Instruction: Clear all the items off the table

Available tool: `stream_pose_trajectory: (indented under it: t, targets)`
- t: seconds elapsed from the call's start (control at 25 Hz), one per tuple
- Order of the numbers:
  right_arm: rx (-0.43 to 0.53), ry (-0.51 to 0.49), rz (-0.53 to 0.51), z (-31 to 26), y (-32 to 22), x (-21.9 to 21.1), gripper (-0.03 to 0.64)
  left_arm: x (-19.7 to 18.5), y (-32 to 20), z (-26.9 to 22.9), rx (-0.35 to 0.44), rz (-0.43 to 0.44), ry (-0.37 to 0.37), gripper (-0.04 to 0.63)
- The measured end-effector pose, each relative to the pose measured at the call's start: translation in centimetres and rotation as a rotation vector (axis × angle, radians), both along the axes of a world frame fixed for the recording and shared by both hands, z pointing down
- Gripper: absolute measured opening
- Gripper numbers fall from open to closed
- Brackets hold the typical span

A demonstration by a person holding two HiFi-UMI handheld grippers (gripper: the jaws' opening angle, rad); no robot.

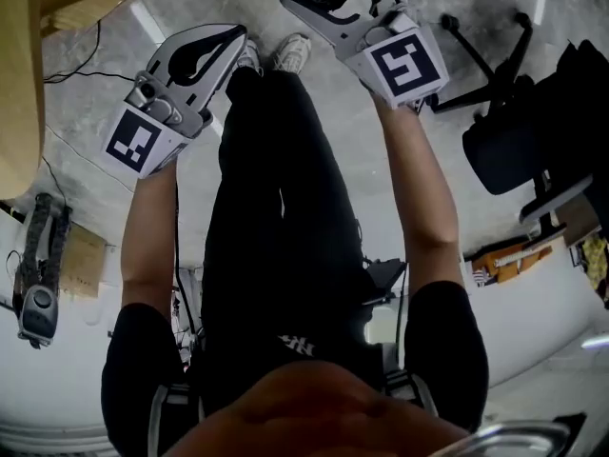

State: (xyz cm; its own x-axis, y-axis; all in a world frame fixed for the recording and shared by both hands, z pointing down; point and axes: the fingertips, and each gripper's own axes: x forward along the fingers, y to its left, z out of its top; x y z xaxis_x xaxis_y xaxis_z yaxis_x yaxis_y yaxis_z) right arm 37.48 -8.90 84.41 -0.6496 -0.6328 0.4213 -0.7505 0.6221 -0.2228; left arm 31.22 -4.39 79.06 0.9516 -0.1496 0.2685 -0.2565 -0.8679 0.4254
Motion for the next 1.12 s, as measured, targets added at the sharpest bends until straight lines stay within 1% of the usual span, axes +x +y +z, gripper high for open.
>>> stream_pose_trajectory:
  t: [0.24,0.4,0.52,0.6,0.68,0.76,0.88,0.92,0.96,1.0,1.04,1.12]
  targets:
    - [-0.008,0.031,-0.03,9.2,-1.1,-1.1,0.324,-0.5,-1.5,8.3,-0.005,0.016,0.011,0.012]
    - [-0.016,0.049,-0.038,14.5,-1.8,-1.6,0.325,-0.8,-1.4,12.1,-0.002,0.034,0.036,0.012]
    - [-0.04,0.096,-0.053,18.2,-2.4,-2.0,0.328,-1.3,-1.6,14.5,-0.014,0.044,0.039,0.012]
    - [-0.033,0.146,-0.069,19.9,-3.1,-2.1,0.332,-1.5,-2.0,15.9,-0.028,0.041,0.046,0.012]
    - [-0.011,0.182,-0.089,20.5,-3.5,-2.4,0.338,-1.7,-2.1,17.0,-0.037,0.047,0.044,0.012]
    - [-0.006,0.175,-0.1,20.6,-3.6,-2.7,0.352,-1.7,-2.0,17.8,-0.043,0.058,0.03,0.012]
    - [0.003,0.166,-0.1,20.4,-3.6,-2.6,0.398,-1.4,-2.4,17.9,-0.041,0.061,0.024,0.012]
    - [0.004,0.168,-0.095,20.2,-3.6,-2.5,0.409,-1.3,-2.5,17.5,-0.038,0.062,0.025,0.012]
    - [0.0,0.169,-0.087,19.8,-3.6,-2.5,0.441,-1.3,-2.5,16.8,-0.034,0.065,0.024,0.012]
    - [-0.008,0.168,-0.077,19.2,-3.6,-2.7,0.491,-1.6,-2.5,16.0,-0.031,0.071,0.021,0.012]
    - [-0.016,0.165,-0.068,18.3,-3.7,-3.1,0.512,-2.0,-2.5,15.0,-0.029,0.077,0.016,0.012]
    - [-0.021,0.156,-0.061,15.6,-3.8,-4.7,0.512,-3.5,-2.5,12.3,-0.026,0.083,0.013,0.012]
